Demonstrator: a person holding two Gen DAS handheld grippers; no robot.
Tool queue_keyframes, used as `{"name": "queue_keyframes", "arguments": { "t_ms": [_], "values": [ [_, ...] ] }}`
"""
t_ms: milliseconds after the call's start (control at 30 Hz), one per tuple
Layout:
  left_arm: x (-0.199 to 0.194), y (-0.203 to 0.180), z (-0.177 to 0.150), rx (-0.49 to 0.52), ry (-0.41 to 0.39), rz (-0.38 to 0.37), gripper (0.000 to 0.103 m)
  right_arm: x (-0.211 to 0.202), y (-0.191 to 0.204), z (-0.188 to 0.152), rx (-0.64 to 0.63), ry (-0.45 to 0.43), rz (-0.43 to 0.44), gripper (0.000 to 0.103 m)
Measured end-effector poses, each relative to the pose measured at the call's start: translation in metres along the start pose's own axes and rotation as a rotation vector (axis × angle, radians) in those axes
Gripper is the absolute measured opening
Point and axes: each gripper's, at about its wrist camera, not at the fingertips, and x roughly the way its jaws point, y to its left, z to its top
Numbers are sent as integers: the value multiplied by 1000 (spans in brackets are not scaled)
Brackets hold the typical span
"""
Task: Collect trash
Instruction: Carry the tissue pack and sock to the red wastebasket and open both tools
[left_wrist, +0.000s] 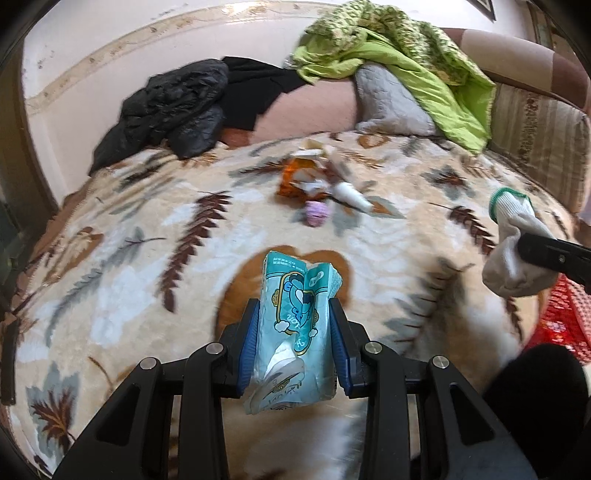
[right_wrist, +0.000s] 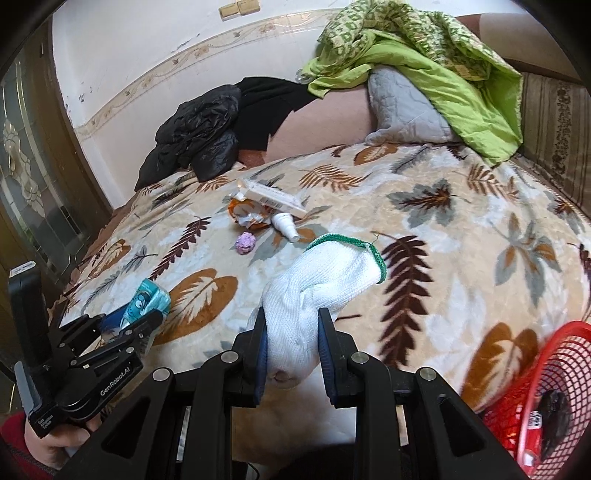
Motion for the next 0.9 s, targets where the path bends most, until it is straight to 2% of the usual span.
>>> {"name": "queue_keyframes", "arguments": {
  "t_ms": [233,333,400,533,667,900],
  "values": [
    [-21,-40,6,49,-4,-159,34,-40,-47,-5,81,-35,-57,26],
    [-32,-60,16,60,-12,-255,34,-62,-76,-11,129,-53,-101,26],
    [-38,-78,23,88,-16,-285,35,-78,-100,-16,169,-65,-138,26],
    [-47,-123,37,182,-19,-358,36,-105,-145,-25,249,-80,-205,26],
    [-49,-174,48,249,2,-466,36,-137,-187,-34,313,-109,-276,26],
    [-52,-265,60,315,73,-679,37,-172,-228,-40,355,-136,-341,26]
  ]
}}
